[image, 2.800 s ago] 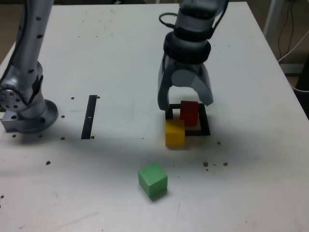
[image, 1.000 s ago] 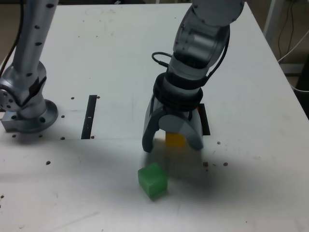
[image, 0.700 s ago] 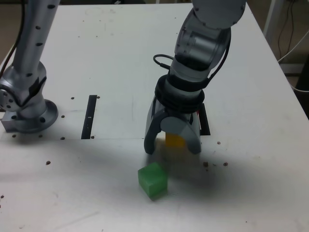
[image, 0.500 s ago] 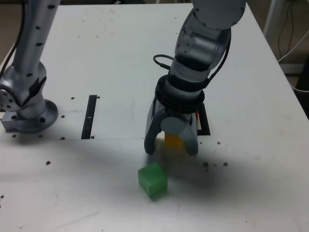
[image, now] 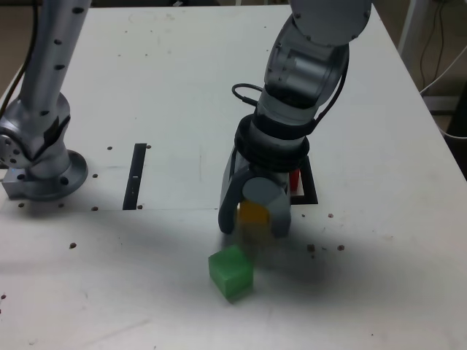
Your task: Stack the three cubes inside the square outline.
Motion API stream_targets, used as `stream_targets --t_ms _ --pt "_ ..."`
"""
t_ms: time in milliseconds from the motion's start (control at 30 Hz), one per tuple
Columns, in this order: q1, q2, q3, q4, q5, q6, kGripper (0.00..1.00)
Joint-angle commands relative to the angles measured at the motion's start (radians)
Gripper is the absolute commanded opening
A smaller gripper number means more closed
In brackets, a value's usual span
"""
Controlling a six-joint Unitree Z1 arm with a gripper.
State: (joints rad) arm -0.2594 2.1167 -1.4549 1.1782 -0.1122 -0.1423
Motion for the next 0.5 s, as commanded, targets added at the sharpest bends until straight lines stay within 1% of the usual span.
stream_targets --t_ms 0,233,467 --pt "-0.001 -0.001 0.003 0.0 -0.003 0.001 0.37" --pt "-0.002 -0.015 0.005 0.006 -0.003 0.001 0.37" --pt "-0.002 -0.065 0.018 0.031 0.002 0.0 0.37"
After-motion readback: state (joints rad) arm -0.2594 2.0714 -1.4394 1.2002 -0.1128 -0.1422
